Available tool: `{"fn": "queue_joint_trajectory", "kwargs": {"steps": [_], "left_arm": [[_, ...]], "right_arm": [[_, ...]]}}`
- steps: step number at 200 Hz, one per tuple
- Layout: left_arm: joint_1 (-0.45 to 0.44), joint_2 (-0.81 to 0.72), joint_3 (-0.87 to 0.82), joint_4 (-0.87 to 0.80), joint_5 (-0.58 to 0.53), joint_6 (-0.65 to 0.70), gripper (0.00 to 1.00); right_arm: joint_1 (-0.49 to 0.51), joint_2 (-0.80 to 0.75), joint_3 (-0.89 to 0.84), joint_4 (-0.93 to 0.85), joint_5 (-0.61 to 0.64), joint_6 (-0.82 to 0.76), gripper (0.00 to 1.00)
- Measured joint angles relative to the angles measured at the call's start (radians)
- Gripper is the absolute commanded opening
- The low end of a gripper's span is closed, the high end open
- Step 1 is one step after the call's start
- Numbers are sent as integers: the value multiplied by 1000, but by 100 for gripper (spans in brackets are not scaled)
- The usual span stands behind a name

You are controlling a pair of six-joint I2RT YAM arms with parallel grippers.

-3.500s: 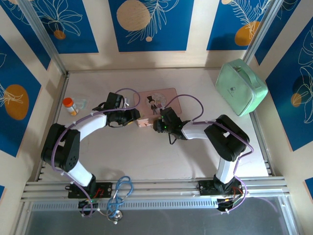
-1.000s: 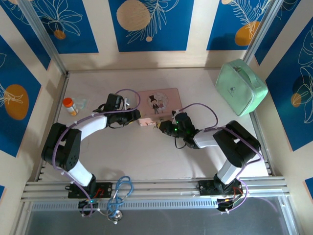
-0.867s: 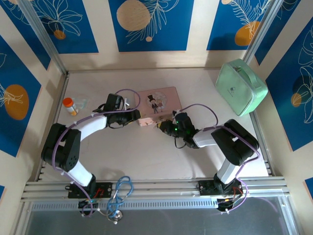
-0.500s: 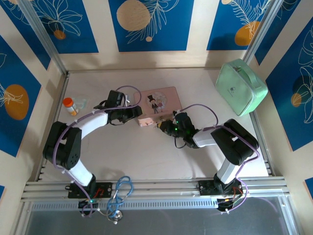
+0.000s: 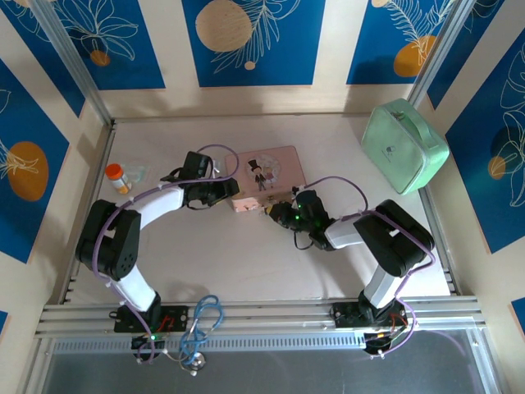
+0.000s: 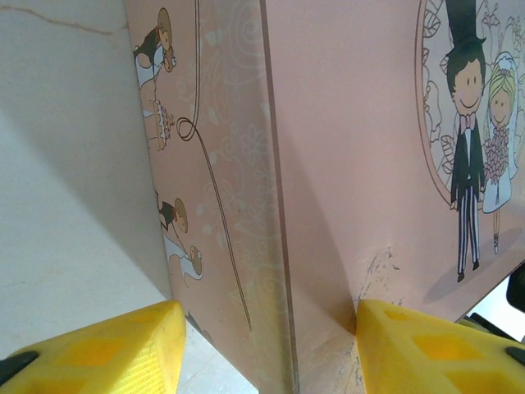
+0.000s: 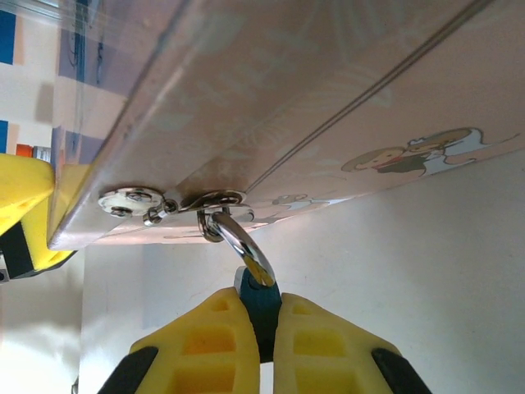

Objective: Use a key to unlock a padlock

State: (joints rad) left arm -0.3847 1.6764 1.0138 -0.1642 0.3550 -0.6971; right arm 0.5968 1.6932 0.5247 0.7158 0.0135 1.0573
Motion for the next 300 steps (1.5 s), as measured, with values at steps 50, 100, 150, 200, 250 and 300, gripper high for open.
{"fn": "queue_joint_trajectory", "kwargs": {"steps": [50,100,150,200,250,300], "left_arm": [[0,0,0,3,1,16,52],[0,0,0,4,4,27,53],[-3,1,15,-32,-1,26,63],[-31,-4,26,-62,-27,22,64],[-55,-4,26,-60,-37,0,60],[-56,-6,16,-40,-33,-5,55]], "right_arm": [[-2,0,-8,18,-7,10,0],[-2,0,-10,21,-7,10,0],[-2,0,-14,21,-6,18,0],[-3,0,-16,24,-6,25,0],[-4,0,-18,22,-3,25,0],[-7,0,-24,32,-2,28,0]]}}
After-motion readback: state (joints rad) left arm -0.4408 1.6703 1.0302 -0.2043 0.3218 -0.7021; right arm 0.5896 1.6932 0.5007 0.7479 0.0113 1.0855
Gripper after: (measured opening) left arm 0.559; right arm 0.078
